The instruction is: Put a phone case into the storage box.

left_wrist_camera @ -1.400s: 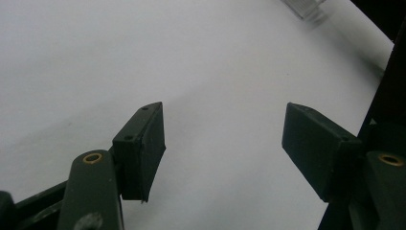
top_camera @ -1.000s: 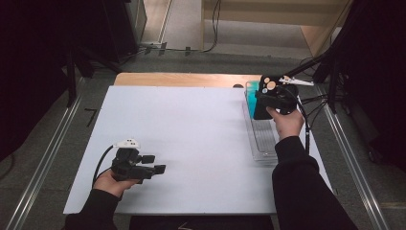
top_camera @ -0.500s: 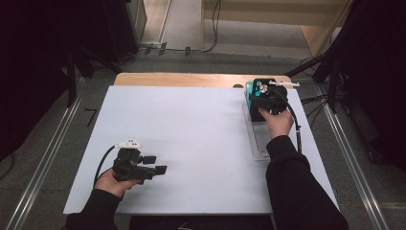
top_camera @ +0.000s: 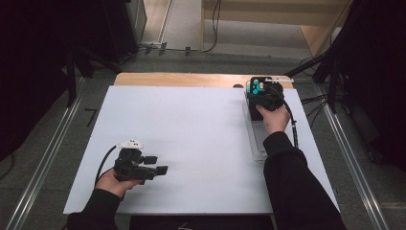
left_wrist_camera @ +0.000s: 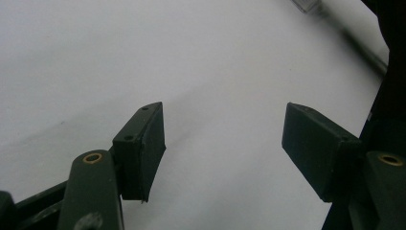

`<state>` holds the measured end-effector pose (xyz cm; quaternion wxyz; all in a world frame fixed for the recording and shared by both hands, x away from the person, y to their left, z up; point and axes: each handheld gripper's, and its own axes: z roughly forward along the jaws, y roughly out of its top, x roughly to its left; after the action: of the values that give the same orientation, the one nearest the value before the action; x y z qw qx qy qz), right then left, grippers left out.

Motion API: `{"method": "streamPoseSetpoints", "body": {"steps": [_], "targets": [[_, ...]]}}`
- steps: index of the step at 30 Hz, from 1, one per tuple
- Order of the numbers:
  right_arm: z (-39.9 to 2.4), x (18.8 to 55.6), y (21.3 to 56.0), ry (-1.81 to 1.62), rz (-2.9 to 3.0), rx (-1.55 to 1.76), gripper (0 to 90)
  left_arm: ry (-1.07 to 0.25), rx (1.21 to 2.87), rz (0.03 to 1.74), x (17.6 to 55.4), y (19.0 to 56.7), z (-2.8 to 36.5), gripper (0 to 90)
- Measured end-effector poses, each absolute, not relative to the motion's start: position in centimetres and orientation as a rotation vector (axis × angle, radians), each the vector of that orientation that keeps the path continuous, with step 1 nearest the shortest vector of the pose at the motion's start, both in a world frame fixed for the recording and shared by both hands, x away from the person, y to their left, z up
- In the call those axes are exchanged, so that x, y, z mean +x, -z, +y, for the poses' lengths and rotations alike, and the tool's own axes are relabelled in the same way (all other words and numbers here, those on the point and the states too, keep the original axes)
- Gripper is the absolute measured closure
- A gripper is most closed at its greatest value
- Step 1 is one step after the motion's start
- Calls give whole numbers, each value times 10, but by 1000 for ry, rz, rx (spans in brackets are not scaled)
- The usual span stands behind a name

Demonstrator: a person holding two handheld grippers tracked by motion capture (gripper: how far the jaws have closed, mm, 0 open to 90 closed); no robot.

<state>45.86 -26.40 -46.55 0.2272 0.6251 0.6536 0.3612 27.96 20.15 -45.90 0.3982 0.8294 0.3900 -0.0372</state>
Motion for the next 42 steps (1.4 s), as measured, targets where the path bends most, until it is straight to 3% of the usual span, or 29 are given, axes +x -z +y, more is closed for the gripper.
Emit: {"method": "streamPoseSetpoints", "body": {"steps": [16,21,42], "targets": [[-260,468,463,-980,1826,1718,106,96,2100,988,280,459,201,315],[-263,468,462,-1006,1857,1686,3,97,2102,986,280,459,201,315],[-253,458,423,-987,1949,1643,0,97,2101,990,281,459,202,314]]}}
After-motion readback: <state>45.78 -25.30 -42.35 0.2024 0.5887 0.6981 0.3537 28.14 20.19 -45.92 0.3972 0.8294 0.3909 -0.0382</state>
